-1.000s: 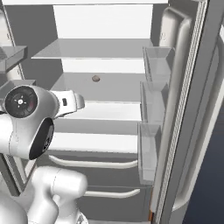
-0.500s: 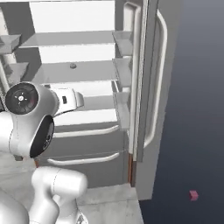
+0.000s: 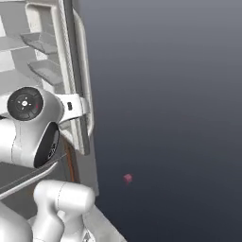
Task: Pick the egg and butter from the fridge and place them by the bowl for mixing.
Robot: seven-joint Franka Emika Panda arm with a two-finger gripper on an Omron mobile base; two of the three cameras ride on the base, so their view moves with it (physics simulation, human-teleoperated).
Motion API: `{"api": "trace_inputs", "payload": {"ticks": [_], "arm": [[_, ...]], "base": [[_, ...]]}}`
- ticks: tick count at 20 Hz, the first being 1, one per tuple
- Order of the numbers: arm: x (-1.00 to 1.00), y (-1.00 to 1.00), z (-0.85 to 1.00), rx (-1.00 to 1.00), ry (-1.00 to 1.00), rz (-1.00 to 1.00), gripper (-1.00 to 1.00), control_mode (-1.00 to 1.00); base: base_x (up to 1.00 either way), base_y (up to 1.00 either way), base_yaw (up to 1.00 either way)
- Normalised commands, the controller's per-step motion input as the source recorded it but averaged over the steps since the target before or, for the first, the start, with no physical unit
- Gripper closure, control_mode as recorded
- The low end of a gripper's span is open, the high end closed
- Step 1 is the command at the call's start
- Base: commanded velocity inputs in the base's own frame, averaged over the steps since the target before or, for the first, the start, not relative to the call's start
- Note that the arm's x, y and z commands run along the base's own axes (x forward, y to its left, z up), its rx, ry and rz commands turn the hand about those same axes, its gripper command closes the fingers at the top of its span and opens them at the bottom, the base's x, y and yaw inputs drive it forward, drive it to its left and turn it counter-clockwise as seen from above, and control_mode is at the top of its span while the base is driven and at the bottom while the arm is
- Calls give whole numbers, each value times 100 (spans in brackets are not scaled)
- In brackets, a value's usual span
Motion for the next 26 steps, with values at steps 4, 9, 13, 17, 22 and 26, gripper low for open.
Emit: {"api": "trace_inputs", "payload": {"ticks": [4, 9, 13, 17, 22, 26], "arm": [[0, 0, 0, 0, 0, 0, 100, 100], [0, 0, 0, 0, 0, 0, 100, 100], [0, 0, 0, 0, 0, 0, 100, 100], [0, 0, 0, 0, 0, 0, 100, 100], [0, 0, 0, 0, 0, 0, 100, 100], [0, 0, 0, 0, 0, 0, 100, 100]], "base": [[-12, 8, -100], [-6, 6, -100], [-8, 4, -100], [-18, 0, -98], [-9, 0, -98], [0, 0, -100]]}}
